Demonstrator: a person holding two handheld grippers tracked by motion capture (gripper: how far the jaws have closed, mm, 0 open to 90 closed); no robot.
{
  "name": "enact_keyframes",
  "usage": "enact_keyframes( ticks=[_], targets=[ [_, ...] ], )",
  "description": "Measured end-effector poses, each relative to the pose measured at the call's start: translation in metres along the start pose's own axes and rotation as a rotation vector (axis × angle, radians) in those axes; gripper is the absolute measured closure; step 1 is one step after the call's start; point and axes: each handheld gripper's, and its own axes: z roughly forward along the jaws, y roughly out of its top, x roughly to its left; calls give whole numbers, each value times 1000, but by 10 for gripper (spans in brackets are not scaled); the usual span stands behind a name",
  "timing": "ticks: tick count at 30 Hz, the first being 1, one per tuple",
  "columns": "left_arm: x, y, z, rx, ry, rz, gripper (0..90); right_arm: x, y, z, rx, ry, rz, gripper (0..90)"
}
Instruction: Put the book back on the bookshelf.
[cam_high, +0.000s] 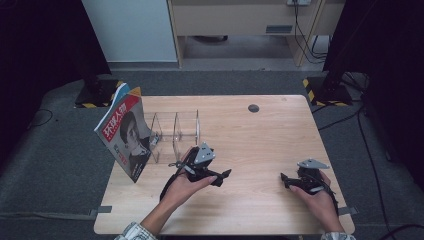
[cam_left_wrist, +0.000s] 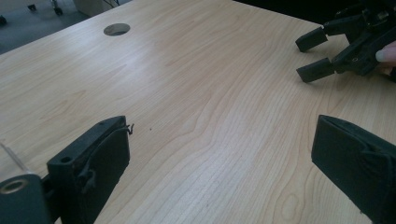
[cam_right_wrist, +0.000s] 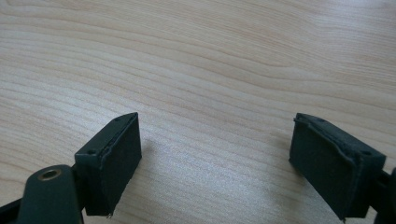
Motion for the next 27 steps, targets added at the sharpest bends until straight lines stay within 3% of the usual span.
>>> enact_keyframes(
  ticks=[12,27],
  targets=[
    [-5,0,24,41,-15,-3,39,0,0,0,-1,1,1,167],
    [-14,-16,50,150,-28,3,44,0,0,1,0,3,-3,157]
  ],
)
